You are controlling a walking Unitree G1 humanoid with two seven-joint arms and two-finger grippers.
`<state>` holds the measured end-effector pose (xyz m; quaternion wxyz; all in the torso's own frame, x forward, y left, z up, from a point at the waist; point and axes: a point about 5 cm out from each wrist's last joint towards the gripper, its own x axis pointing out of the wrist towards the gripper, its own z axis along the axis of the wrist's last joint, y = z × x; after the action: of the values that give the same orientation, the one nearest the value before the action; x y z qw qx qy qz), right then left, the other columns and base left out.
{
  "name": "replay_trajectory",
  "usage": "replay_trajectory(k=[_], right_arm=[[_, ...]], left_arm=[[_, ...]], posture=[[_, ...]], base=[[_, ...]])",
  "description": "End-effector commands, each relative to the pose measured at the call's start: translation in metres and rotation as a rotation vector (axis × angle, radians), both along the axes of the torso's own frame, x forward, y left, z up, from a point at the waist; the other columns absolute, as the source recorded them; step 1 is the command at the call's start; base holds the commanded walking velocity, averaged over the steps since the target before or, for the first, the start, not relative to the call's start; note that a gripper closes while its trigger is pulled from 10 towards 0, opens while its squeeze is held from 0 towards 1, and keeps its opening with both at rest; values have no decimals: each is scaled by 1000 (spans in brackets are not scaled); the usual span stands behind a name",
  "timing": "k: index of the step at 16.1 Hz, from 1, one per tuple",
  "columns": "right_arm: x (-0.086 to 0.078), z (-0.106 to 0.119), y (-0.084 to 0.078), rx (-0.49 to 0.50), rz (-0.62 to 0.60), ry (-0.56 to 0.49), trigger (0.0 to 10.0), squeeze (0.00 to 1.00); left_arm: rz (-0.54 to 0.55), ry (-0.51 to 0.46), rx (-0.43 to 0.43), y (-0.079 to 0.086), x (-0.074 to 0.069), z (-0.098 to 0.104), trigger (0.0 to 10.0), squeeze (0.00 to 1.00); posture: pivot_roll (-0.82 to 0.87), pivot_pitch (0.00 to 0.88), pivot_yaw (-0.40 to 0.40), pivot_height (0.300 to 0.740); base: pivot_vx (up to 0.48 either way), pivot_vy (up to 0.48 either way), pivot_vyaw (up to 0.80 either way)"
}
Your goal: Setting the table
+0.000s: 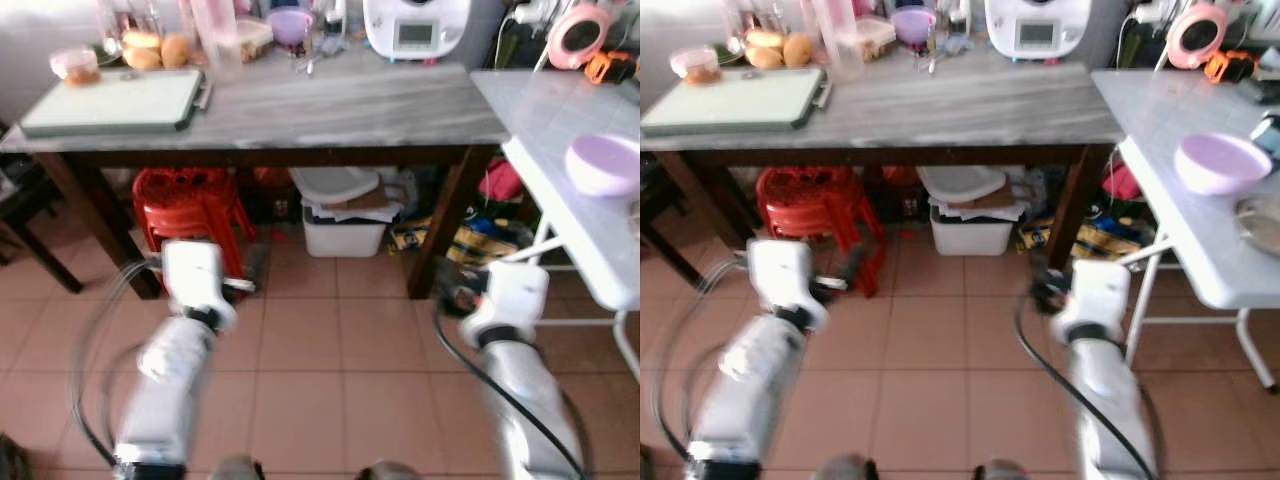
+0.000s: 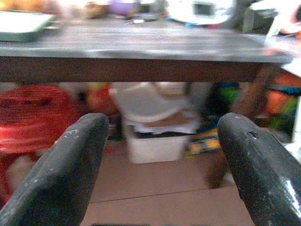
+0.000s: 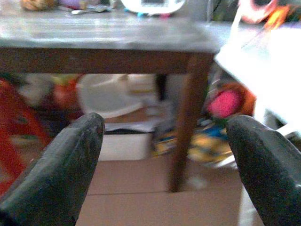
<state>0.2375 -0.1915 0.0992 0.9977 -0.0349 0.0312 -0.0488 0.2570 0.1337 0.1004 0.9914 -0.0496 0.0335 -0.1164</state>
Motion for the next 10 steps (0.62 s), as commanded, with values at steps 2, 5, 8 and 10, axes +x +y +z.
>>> replay_trajectory(k=[2,5,8,10], right_arm=[[-3,22,16,-28,48,-130,10000,0],[-3,10,11,-55,11,-120,10000,0],[13,36,3,-77,2,-195,10000,0],[18,16,-4,8,-83,-102,10000,0]], left_arm=[[40,-16,51,14,-6,1,10000,0],[94,8,64,17,0,-13,10000,0],[117,-51,66,9,11,11,10000,0],[170,-31,150,14,8,3,10000,0]], posture=[[17,0,5,740],[13,0,20,740],[30,0,22,740],[45,0,22,740]], base=[[0,-369,0],[0,-329,0],[0,-284,0],[0,0,0]])
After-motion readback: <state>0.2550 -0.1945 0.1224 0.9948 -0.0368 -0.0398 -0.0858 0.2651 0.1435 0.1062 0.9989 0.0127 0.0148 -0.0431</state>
